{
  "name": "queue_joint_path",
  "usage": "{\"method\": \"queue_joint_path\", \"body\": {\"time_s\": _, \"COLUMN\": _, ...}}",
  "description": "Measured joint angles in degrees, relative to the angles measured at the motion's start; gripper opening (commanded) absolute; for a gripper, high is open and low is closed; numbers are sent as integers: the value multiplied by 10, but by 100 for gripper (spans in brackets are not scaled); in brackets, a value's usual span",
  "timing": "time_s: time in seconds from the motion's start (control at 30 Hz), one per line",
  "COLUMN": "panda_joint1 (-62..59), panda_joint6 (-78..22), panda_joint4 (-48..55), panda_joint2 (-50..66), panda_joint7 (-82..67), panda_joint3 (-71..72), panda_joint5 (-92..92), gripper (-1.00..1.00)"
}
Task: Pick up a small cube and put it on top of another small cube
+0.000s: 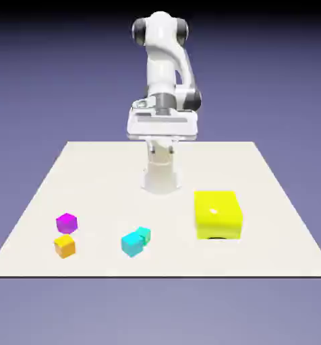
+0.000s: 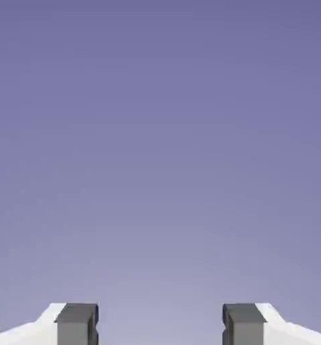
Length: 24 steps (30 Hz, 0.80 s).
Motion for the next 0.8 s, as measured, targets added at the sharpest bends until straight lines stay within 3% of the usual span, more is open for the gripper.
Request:
{"method": "queue_joint_path", "body": {"time_s": 0.57, "panda_joint1": -92, "panda_joint6": -104, "panda_joint4": 24, "panda_joint2": 349, "panda_joint7": 148, "panda_joint3": -3, "panda_joint5": 3, "gripper": 0}}
{"method": "queue_joint_path", "body": {"time_s": 0.8, "panda_joint1": -94, "panda_joint6": -3, "panda_joint4": 48, "panda_joint2": 473, "panda_joint7": 146, "panda_joint3": 0, "panda_joint5": 6, "gripper": 0}}
